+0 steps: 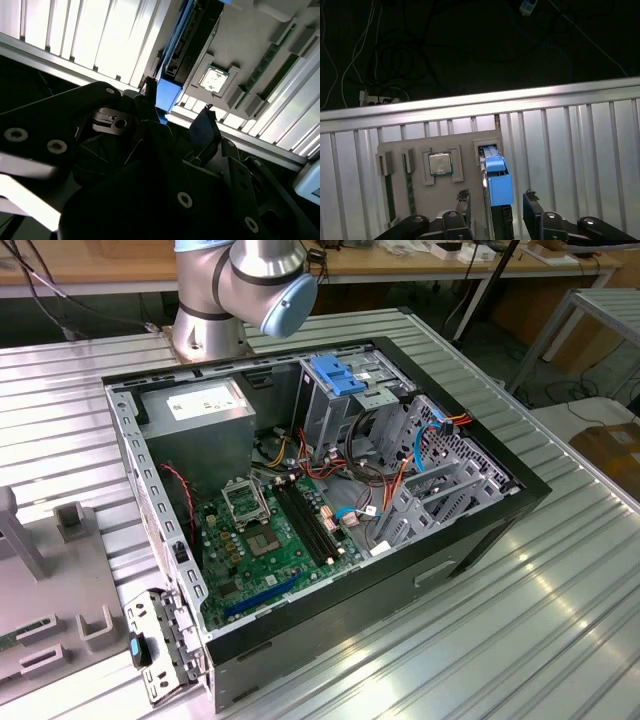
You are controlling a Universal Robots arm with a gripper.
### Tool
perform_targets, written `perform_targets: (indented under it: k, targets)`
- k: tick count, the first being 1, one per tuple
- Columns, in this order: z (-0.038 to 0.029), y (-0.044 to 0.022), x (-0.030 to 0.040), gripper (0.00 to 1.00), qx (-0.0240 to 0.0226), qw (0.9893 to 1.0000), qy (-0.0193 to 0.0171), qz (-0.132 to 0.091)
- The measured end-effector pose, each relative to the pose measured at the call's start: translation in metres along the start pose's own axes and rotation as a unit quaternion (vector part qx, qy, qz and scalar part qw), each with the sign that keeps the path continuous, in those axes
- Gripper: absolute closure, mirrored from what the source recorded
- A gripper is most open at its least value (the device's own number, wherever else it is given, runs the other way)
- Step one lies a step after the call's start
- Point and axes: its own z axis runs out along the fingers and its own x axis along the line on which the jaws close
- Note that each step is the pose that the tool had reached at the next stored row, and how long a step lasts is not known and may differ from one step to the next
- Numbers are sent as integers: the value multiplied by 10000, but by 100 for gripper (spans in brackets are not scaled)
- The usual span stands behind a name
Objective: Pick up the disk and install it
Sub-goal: 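Pick up the disk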
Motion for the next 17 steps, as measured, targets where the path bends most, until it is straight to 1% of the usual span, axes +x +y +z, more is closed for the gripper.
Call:
perform_targets:
  k: [1,2,3,5,9,13,14,15,17]
  targets:
    - [3,-1,1,46,35,10000,2,-11]
    - [20,17,3,46,86,10000,-1,-18]
    - [69,36,6,46,95,10000,-2,-19]
    - [141,41,7,46,95,10000,-5,-19]
    - [159,41,7,46,95,10000,-14,-20]
    - [246,61,11,46,78,9999,-32,-56]
    - [296,88,14,46,74,9999,-47,-71]
    - [352,94,16,46,74,9999,-56,-73]
    - [456,96,17,46,65,9999,-56,-72]
